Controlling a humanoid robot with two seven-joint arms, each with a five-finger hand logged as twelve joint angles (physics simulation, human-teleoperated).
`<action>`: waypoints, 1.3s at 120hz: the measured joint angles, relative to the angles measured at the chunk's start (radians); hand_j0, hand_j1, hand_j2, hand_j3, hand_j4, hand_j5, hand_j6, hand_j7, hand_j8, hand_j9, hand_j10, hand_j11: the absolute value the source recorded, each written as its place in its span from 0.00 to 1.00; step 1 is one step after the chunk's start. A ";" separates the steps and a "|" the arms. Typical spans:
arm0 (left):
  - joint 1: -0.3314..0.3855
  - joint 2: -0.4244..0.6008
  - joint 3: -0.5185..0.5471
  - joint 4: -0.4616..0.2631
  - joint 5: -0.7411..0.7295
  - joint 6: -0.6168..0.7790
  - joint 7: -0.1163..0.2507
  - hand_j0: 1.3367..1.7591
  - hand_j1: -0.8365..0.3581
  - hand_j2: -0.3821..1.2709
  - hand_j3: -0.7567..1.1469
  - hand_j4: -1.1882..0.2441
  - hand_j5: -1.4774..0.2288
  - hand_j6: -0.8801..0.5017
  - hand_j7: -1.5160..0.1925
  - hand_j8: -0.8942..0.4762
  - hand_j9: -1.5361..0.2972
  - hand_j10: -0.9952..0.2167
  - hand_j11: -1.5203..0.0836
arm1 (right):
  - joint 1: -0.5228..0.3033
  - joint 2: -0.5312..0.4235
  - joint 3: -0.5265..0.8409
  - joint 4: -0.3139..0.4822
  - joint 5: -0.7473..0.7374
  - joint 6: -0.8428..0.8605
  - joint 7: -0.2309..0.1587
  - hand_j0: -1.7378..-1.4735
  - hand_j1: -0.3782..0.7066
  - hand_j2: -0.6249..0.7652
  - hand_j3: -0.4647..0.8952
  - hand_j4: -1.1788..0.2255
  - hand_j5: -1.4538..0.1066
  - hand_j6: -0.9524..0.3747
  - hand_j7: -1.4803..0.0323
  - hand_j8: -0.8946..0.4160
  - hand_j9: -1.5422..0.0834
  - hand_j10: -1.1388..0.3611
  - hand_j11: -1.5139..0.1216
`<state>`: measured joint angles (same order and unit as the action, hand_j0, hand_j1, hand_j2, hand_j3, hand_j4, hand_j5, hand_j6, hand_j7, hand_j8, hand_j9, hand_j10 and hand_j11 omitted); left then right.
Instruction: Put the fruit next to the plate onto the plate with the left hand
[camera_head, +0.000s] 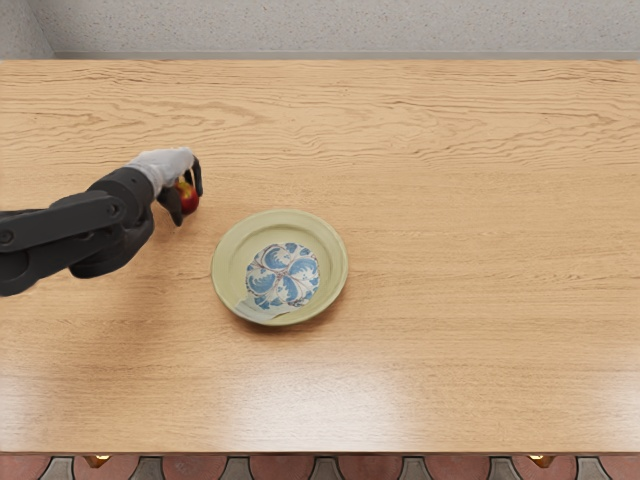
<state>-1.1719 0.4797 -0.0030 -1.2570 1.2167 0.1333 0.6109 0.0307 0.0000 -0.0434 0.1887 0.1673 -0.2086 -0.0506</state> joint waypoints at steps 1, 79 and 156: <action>-0.006 0.001 0.000 -0.003 -0.006 -0.004 0.000 0.74 0.40 0.60 0.41 0.37 0.20 0.41 0.23 0.41 0.23 0.15 0.25 | 0.000 0.000 0.000 0.000 0.000 0.000 0.000 0.30 0.07 0.44 0.34 0.81 0.90 0.69 0.95 0.65 0.92 0.73 0.90; -0.199 -0.045 -0.004 -0.178 -0.459 -0.266 0.000 0.75 0.31 0.77 0.40 0.27 0.17 0.35 0.21 0.37 0.21 0.11 0.23 | 0.001 0.000 0.000 0.000 0.001 0.000 0.000 0.30 0.07 0.44 0.34 0.81 0.90 0.69 0.95 0.65 0.92 0.73 0.90; -0.186 0.056 -0.105 -0.193 -0.663 -0.299 0.000 0.76 0.69 0.32 0.40 0.61 0.62 0.44 0.65 0.45 0.61 0.56 0.69 | 0.002 0.000 0.000 0.000 0.001 0.000 0.000 0.30 0.07 0.44 0.34 0.81 0.90 0.69 0.95 0.65 0.92 0.73 0.90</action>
<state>-1.3578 0.5356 -0.1078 -1.4496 0.5535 -0.1661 0.6109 0.0322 0.0000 -0.0430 0.1887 0.1681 -0.2086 -0.0506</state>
